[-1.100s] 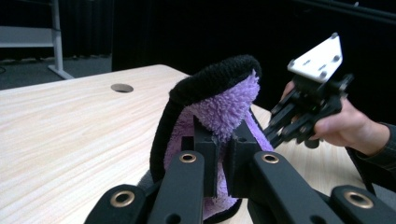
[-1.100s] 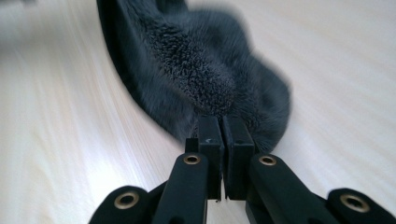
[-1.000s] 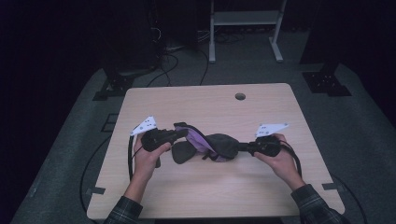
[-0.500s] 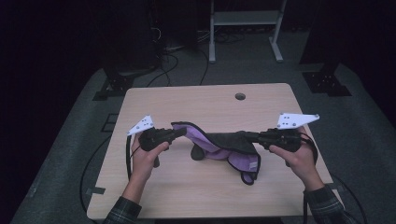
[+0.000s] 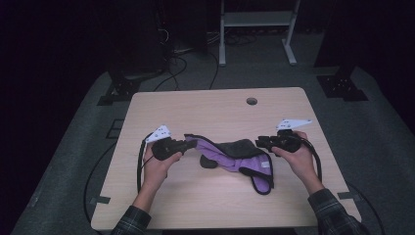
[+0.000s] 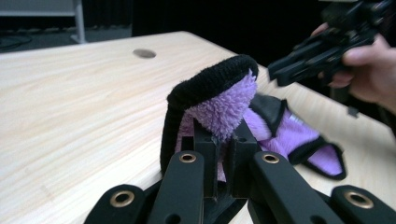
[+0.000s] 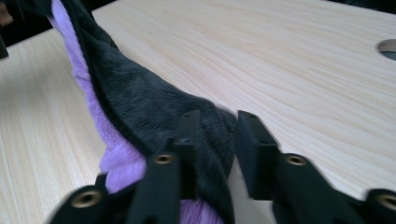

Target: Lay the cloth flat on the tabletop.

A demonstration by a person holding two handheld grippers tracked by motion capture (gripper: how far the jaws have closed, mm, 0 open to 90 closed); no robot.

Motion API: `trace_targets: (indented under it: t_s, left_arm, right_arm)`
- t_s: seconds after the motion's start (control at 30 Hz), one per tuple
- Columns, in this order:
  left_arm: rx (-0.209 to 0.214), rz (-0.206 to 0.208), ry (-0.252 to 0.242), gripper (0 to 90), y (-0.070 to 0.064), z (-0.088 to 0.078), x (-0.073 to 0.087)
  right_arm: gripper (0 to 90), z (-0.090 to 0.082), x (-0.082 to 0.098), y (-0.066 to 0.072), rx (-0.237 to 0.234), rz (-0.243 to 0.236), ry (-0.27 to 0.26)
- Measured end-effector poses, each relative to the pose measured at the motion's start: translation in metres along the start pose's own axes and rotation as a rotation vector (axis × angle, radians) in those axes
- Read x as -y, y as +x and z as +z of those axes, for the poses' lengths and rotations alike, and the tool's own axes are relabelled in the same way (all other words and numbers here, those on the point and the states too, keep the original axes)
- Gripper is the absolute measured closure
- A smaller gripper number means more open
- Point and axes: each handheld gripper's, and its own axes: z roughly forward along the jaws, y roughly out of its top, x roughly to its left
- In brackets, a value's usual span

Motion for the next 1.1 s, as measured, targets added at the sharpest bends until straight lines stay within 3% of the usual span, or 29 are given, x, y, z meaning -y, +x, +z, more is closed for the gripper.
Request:
trace_targets:
  t_s: [0.07,0.1,0.27,0.33,0.37,0.4,0.53,0.73,0.87,0.9,0.93,0.97,1.0,1.1]
  left_arm:
    - [-0.004,-0.001,-0.001,84.8,0.001,-0.001,0.001]
    - [-0.007,-0.001,0.003,84.8,0.001,-0.002,0.002]
    - [-0.008,-0.004,0.008,84.7,0.002,-0.003,0.003]
    - [-0.007,-0.007,0.004,84.6,0.002,-0.003,0.004]
    - [-0.007,-0.007,0.004,84.7,0.002,-0.003,0.004]
    - [-0.006,-0.007,0.004,84.6,0.002,-0.003,0.004]
    - [-0.006,-0.010,0.007,84.7,0.003,-0.002,0.004]
    - [-0.007,-0.010,0.011,84.7,0.004,-0.003,0.005]
    - [-0.009,-0.010,0.014,84.7,0.004,-0.003,0.006]
    - [-0.011,-0.011,0.014,84.7,0.004,-0.004,0.006]
    - [-0.011,-0.011,0.014,84.7,0.004,-0.004,0.006]
    - [-0.012,-0.009,0.014,84.8,0.004,-0.004,0.006]
    - [-0.012,-0.010,0.014,84.8,0.004,-0.004,0.006]
    - [-0.017,-0.008,0.006,84.8,0.004,-0.005,0.005]
  right_arm:
    - [66.1,-0.004,0.002,-0.001,0.002,0.007,-0.009]
    - [60.0,-0.017,0.012,-0.001,0.003,0.026,-0.006]
    - [56.2,-0.032,0.031,0.000,0.015,0.037,0.015]
    - [53.4,-0.039,0.048,0.001,0.007,0.054,0.038]
    - [53.4,-0.039,0.048,0.001,0.007,0.054,0.038]
    - [51.9,-0.043,0.057,0.002,-0.020,0.087,0.042]
    - [48.4,-0.038,0.071,0.002,-0.056,0.125,0.078]
    - [43.0,-0.022,0.077,0.005,-0.095,0.133,0.141]
    - [52.8,-0.015,0.079,0.008,-0.111,0.128,0.187]
    - [61.9,-0.014,0.079,0.009,-0.115,0.115,0.204]
    - [61.9,-0.014,0.079,0.009,-0.115,0.115,0.204]
    - [71.0,-0.015,0.078,0.010,-0.118,0.103,0.210]
    - [71.0,-0.015,0.078,0.010,-0.118,0.103,0.210]
    - [82.2,-0.018,0.076,0.009,-0.115,0.100,0.200]
